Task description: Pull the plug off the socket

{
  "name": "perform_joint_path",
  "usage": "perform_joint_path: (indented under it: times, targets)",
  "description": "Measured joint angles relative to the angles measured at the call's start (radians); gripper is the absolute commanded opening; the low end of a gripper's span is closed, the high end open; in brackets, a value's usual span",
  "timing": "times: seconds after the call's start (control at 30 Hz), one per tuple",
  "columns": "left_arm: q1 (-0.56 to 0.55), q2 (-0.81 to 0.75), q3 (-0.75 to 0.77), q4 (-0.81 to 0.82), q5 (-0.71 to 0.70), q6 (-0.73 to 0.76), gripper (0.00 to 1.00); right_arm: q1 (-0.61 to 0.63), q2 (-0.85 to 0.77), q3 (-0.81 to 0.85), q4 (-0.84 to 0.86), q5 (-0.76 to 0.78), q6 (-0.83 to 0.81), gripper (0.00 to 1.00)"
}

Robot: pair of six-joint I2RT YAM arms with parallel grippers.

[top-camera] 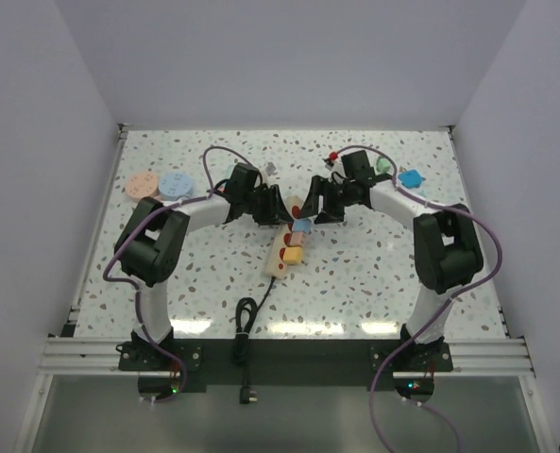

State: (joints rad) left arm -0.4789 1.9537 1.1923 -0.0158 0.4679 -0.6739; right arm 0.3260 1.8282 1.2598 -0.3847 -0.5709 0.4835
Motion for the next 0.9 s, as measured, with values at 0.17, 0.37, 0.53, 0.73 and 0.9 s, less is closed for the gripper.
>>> perform_joint_path:
  times: [0.17,0.37,0.53,0.73,0.9]
  targets:
    - [0.000,0.000,0.000,0.006,0.000,-0.007,0.00,0.035,0.044,-0.017,0.031,0.004,0.023,0.59]
    - [0.000,0.000,-0.001,0.013,-0.005,-0.015,0.00,0.051,0.100,-0.026,0.080,-0.007,0.077,0.33]
    - [0.006,0.000,-0.009,0.016,-0.009,-0.023,0.00,0.051,0.110,-0.026,0.109,-0.024,0.123,0.00]
    - [0.012,0.000,-0.028,0.050,0.001,-0.026,0.00,0.048,0.110,0.002,0.053,-0.022,0.111,0.00]
    - [0.039,0.000,-0.072,0.090,0.019,-0.049,0.00,0.017,0.109,0.089,-0.109,-0.076,0.001,0.00]
